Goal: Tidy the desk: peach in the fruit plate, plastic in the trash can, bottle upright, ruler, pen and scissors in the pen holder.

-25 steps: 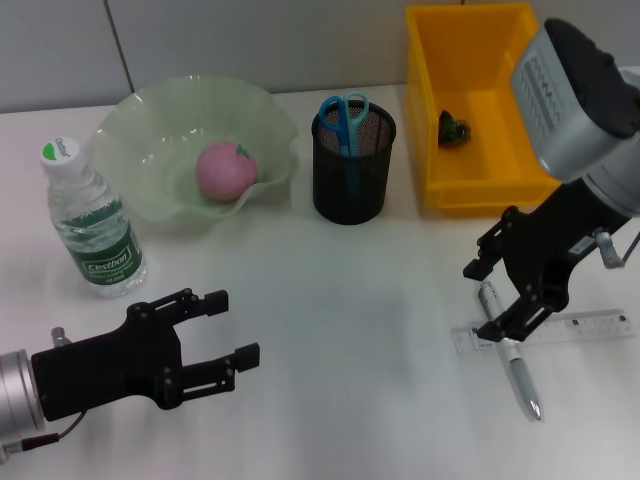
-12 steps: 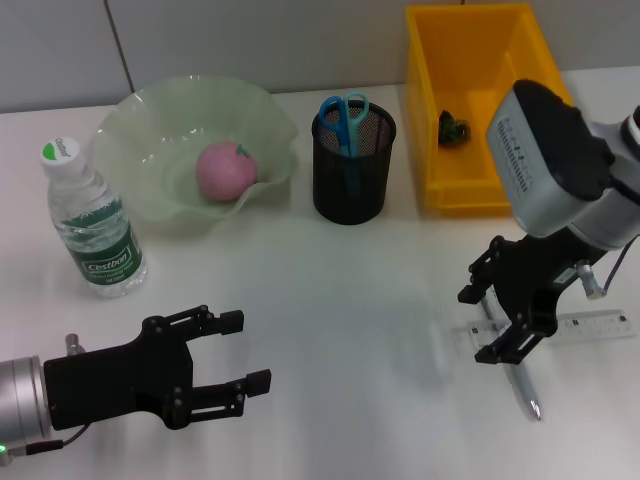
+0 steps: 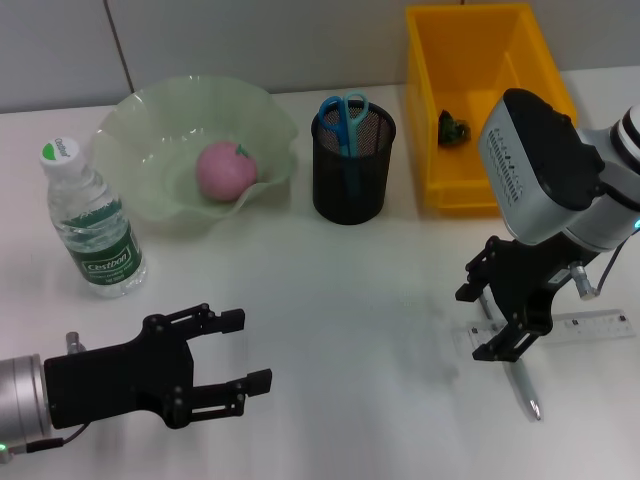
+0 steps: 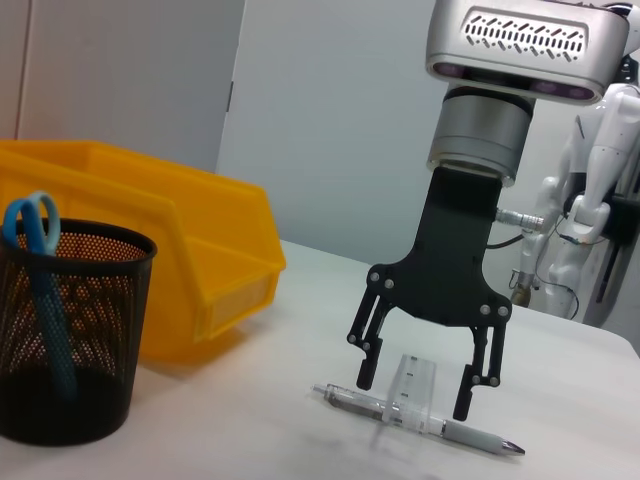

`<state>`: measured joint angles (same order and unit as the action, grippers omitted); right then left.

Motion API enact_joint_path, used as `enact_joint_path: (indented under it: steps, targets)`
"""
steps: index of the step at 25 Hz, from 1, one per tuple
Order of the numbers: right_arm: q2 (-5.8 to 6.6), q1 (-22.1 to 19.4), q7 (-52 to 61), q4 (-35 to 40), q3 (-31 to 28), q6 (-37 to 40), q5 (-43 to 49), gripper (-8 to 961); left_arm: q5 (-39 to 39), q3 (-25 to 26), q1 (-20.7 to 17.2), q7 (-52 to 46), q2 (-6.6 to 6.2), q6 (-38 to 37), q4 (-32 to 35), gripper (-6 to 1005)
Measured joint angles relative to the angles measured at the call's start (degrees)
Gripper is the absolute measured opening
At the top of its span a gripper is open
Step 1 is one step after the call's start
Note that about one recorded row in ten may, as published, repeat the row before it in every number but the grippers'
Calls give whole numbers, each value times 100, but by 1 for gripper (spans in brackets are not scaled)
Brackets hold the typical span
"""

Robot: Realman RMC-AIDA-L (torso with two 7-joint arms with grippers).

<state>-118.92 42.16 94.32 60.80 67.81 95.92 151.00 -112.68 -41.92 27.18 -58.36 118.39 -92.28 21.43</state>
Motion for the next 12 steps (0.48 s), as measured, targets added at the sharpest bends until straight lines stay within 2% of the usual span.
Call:
enact_joint_path:
  steps: [12]
  targets:
    - [0, -2, -52, -131, 203, -193, 152, 740, 0, 1, 51, 55, 8, -9, 2, 812]
